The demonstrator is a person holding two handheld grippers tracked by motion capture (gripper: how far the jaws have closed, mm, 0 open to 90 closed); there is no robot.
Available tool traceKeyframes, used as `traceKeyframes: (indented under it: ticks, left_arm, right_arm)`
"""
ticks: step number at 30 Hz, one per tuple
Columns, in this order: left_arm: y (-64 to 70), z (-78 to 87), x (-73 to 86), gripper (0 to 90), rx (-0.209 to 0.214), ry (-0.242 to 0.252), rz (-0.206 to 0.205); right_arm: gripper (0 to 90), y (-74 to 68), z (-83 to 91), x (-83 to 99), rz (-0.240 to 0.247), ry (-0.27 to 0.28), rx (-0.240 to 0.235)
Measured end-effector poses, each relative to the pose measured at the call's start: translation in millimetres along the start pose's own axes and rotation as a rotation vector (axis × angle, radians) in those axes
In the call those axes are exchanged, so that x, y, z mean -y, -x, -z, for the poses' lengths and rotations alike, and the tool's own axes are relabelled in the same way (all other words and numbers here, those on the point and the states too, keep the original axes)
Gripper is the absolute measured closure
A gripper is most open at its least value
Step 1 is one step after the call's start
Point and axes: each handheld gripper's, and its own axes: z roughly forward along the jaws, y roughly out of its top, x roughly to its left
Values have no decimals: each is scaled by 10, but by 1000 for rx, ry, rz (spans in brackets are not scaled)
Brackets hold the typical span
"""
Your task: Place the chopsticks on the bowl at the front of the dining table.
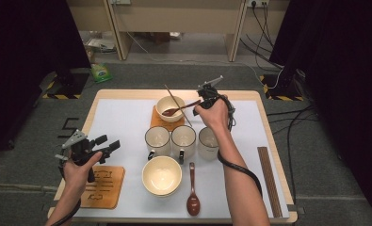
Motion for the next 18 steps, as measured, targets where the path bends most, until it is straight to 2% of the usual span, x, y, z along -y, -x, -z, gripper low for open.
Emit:
traceKeyframes:
  ticks: [18]
  left_arm:
    - [-4, 8, 1, 242, -4, 1, 0]
  right_arm:
    - [656, 205, 171, 140, -46, 15, 26]
